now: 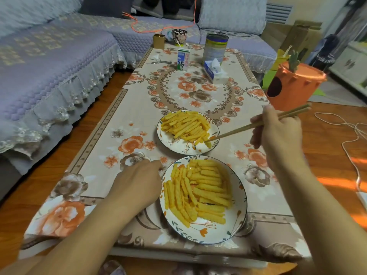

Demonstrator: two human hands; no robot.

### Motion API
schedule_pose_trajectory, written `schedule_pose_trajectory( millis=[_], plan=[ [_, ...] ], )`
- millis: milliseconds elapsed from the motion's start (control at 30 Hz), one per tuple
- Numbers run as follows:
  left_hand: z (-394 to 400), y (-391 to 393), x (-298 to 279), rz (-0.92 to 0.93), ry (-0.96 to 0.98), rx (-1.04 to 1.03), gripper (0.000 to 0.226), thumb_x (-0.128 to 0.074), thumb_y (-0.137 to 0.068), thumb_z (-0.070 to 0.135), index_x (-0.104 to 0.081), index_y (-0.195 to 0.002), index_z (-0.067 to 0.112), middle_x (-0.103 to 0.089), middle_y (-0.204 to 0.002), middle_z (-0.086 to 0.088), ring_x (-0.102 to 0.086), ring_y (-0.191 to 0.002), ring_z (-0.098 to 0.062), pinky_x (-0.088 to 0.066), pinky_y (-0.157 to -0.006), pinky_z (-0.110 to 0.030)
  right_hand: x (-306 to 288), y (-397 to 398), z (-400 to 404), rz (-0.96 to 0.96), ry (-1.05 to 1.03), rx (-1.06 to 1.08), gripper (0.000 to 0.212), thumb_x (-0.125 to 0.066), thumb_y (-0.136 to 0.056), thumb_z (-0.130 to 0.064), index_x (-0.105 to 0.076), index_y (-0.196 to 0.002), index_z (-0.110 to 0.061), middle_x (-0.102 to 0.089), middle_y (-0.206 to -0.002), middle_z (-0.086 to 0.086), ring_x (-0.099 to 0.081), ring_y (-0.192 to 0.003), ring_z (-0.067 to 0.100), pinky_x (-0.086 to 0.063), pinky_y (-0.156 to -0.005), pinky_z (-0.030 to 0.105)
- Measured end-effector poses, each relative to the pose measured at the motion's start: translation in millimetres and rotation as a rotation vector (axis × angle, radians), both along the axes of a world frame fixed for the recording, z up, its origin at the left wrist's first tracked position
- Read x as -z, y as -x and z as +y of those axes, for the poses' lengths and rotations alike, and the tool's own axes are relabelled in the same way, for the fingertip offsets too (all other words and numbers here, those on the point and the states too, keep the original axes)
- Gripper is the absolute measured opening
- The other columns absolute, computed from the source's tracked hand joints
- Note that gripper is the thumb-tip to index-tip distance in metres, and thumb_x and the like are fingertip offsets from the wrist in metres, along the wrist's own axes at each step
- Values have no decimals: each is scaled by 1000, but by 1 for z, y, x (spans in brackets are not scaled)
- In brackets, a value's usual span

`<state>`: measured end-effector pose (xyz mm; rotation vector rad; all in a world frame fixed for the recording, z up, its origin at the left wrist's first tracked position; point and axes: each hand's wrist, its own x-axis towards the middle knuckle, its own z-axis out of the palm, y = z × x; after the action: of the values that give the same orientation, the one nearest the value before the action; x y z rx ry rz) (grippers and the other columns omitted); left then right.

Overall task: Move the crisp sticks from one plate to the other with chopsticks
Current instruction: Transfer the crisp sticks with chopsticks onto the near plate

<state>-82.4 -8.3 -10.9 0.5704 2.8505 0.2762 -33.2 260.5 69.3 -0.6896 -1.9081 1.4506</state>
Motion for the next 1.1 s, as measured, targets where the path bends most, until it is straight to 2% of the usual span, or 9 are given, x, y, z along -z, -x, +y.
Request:
schedule_pose_trajectory(
  millis=[100, 200, 367, 467, 633, 733, 867, 967, 1100],
  plan=[
    [-1, -1, 0, -9, -10, 1, 40, -40, -99, 25, -56, -135, 33, -58, -138, 1, -59, -120, -29, -54, -89, -44, -14, -17, -4, -59, 118, -105, 47, -47, -109, -28, -68, -83, 5, -52, -49, 3, -50, -39, 16, -42, -39, 29],
    [-1, -1, -1, -8, -16, 0, 41, -40, -99, 24, -55, -136, 34, -57, -140, 1, -59, -121, -28, -54, -90, -43, -15, -28, -22, -132, 21, -220, 49, -47, -108, -28, -68, -81, 7, -53, -47, 5, -50, -38, 19, -40, -39, 31],
    [-1, -4, -1, -1, -6, -6, 42, -40, -99, 23, -56, -137, 32, -58, -139, -1, -58, -122, -29, -54, -90, -43, -14, -39, -42, -184, -209, -302, 48, -49, -107, -29, -70, -73, -2, -58, -48, 9, -56, -37, 23, -44, -38, 28],
    [0, -3, -1, -6, 0, -7, 43, -40, -100, 22, -54, -138, 33, -58, -140, -1, -58, -122, -29, -54, -90, -43, -15, -39, -43, -180, -214, -340, 47, -51, -107, -30, -70, -72, -4, -60, -49, 9, -59, -38, 25, -45, -39, 28],
    [-1, -3, -1, 2, 2, -6, 44, -41, -99, 22, -54, -139, 34, -59, -138, -1, -59, -119, -30, -55, -89, -43, -20, -33, -22, -80, -160, -217, 45, -51, -107, -30, -71, -76, -3, -56, -49, 9, -52, -37, 19, -43, -38, 27],
    [-1, -4, 1, 11, 5, -1, 43, -40, -100, 22, -55, -138, 33, -59, -137, -2, -60, -118, -29, -55, -88, -42, -14, -25, -8, -8, -212, -102, 42, -49, -108, -32, -72, -81, -9, -58, -57, 9, -52, -42, 15, -45, -44, 29],
    [-2, -3, 3, 19, 16, 1, 41, -41, -99, 23, -56, -135, 33, -61, -133, -3, -61, -115, -30, -56, -86, -43, 7, -5, -4, -24, -228, -80, 39, -50, -107, -32, -72, -84, -10, -61, -62, 12, -59, -43, 17, -51, -48, 39],
    [-2, -3, 3, 13, 11, -5, 41, -40, -100, 24, -55, -137, 34, -60, -135, -1, -60, -116, -29, -56, -87, -42, 19, 10, -10, -17, -243, -63, 40, -51, -107, -35, -71, -81, -12, -63, -59, 14, -62, -40, 19, -53, -45, 39],
    [-2, -4, 3, 24, 21, -2, 36, -40, -99, 23, -58, -130, 29, -61, -131, -2, -61, -112, -30, -56, -85, -43, 33, 27, -18, -72, -323, -85, 50, -51, -106, -42, -70, -72, -11, -64, -52, 9, -65, -45, 22, -58, -59, 48]
  ],
)
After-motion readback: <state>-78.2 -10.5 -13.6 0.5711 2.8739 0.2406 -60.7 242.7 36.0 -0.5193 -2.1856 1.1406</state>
